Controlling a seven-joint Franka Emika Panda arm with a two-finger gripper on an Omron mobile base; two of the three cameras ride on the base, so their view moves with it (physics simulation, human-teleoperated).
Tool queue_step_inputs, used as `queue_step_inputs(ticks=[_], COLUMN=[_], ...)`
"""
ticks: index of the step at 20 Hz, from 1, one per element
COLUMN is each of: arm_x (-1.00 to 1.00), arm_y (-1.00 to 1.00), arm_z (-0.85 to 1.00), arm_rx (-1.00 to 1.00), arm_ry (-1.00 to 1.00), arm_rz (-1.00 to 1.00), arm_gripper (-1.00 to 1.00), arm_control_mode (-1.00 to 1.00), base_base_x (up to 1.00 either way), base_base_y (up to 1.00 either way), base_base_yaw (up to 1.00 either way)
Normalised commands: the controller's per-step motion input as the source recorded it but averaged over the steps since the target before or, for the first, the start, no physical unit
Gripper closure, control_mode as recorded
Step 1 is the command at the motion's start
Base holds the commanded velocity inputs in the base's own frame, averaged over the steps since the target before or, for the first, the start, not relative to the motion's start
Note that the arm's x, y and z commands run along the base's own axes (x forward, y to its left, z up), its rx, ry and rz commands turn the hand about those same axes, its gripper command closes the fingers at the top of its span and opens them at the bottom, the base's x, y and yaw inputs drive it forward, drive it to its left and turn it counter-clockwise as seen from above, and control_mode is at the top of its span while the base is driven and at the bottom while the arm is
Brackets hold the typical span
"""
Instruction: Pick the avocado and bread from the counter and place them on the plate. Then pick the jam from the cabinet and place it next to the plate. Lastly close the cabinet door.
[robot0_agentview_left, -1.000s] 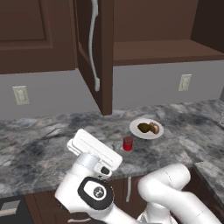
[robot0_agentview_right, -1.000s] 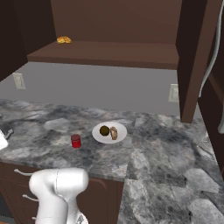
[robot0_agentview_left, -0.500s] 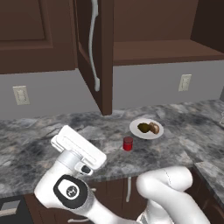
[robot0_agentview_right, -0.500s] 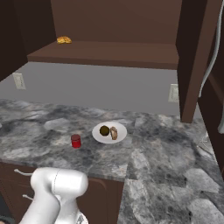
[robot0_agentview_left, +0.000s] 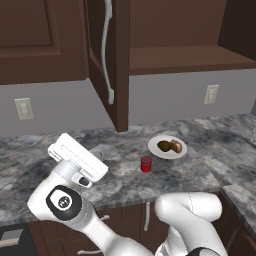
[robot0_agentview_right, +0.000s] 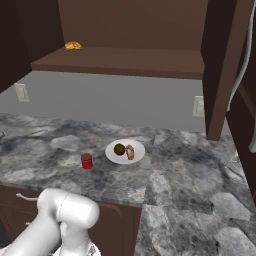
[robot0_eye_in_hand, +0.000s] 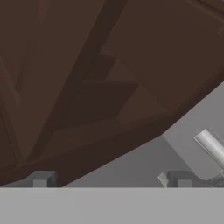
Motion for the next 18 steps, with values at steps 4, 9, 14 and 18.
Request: queue_step_inputs(ticks=[4, 9, 14, 18], arm_x=[0.43, 0.39, 0.3, 0.28], arm_y=[0.24, 0.26, 0.23, 0.18], arm_z=[0.09, 0.13, 0.2, 0.2], arm_rx=[0.0, 0.0, 0.0, 0.0], arm_ry=[-0.02, -0.01, -0.02, -0.02], arm_rz=[0.0, 0.0, 0.0, 0.0], arm_gripper=[-1.0, -1.0, -1.0, -1.0], arm_control_mode=[-1.0, -1.0, -1.0, -1.0], base_base_x=[0.0, 0.0, 0.0, 0.0], base_base_y=[0.0, 0.0, 0.0, 0.0], base_base_yaw=[0.0, 0.0, 0.0, 0.0])
